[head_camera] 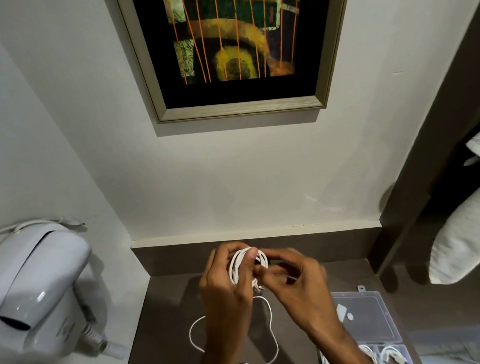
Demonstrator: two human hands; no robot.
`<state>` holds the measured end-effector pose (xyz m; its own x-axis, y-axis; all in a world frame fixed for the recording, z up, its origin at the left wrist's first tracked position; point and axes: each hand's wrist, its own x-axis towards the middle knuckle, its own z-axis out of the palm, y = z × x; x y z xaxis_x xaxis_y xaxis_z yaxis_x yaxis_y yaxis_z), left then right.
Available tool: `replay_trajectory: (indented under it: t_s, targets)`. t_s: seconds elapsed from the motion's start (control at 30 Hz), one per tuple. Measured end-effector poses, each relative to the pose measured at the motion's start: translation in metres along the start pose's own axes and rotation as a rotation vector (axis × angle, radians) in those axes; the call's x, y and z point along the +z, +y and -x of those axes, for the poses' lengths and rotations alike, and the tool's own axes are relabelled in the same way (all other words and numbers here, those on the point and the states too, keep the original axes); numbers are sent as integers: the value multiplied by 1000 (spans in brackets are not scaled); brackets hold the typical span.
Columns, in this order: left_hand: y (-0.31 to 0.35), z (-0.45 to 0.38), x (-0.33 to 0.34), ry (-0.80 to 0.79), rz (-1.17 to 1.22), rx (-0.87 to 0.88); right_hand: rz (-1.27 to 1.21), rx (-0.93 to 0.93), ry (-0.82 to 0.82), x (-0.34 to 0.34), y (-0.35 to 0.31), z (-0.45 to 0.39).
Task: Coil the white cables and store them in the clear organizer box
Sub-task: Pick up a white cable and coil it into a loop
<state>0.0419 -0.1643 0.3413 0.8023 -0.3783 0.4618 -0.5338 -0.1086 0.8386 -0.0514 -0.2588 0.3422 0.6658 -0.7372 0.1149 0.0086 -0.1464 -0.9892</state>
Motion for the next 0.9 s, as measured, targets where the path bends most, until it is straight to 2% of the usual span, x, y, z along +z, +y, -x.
replay_trajectory:
  t_s: [0.2,0.57,0.73,0.9]
  targets:
    - [3,4,-1,-130,26,-91,191,-119,121,-8,7,-3]
    - [10,2,-1,-110,-74,-49,353,-330,149,-11,12,-1]
    - [6,1,-4,-316,-14,-49,370,-341,179,-15,13,-2]
    - [5,-5,-10,-455,208,-275,235,-216,102,-21,12,-8]
